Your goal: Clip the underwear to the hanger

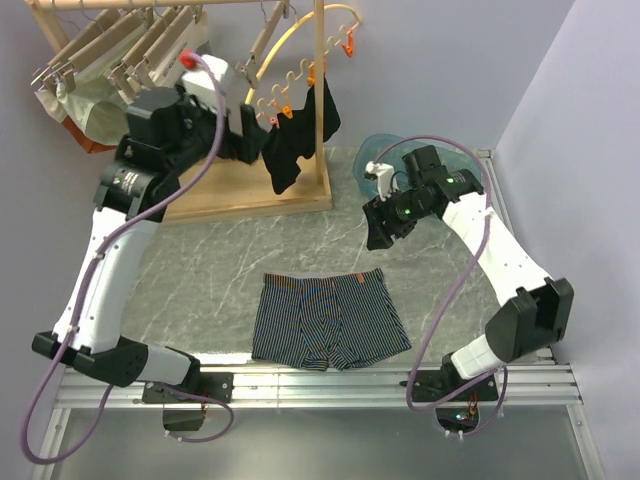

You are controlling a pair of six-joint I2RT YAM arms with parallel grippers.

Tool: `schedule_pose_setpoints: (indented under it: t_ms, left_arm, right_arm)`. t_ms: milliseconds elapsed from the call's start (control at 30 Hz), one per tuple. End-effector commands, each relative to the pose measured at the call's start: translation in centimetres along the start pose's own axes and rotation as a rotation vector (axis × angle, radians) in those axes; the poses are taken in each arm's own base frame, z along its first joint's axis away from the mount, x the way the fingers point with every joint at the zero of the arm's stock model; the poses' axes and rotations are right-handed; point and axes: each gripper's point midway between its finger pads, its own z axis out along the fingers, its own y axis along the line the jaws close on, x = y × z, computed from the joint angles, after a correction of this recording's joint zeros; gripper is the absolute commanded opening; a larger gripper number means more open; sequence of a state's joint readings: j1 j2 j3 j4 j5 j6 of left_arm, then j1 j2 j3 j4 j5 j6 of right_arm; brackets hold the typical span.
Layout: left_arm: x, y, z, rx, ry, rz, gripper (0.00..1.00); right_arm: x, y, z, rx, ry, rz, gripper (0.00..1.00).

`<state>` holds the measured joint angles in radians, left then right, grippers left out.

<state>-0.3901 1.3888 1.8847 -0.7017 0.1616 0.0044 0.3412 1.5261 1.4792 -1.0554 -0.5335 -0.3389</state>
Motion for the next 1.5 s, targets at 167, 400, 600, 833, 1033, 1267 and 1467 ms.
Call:
schedule_pose_setpoints:
  t_ms: [167, 400, 600, 833, 1033, 1267, 1467]
  left_arm:
    - [-7.9, 6.4, -0.9, -0.328, -0.304, -0.226, 0.99]
    - [-8.5, 8.1, 2.1, -0.276, -0.356, -0.296, 0.99]
    - [-8.8, 7.7, 4.4, -0.165, -0.377, -0.381, 0.95]
    - [-9.1, 7.2, 5.4, -0.106, -0.388, -0.39, 0.94]
    - [-8.2, 8.1, 7.5, -0.123, -0.399, -0.439, 0.85]
    - [-8.5, 8.8, 9.1, -0.124, -0.435, -0.439, 0.76]
    - [-8.6, 9.1, 9.7, -0.131, -0.446, -0.427, 0.59]
  right_arm:
    - [-2.7, -0.1, -2.5, 0.059, -0.145, 0.078, 0.77]
    - [-4.0, 0.3, -3.2, 0.054, -0.178, 0.088, 0.78]
    - [-3.6, 0.1, -2.6, 0.048, -0.173, 0.096, 0.78]
    - [-3.3, 0.2, -2.2, 0.041, -0.168, 0.097, 0.78]
    - [-3.3, 0.0, -1.8, 0.033, -0.164, 0.101, 0.78]
    - [-3.2, 0.0, -1.7, 0.033, -0.164, 0.104, 0.78]
    - [-3.1, 0.0, -1.6, 0.033, -0.162, 0.107, 0.78]
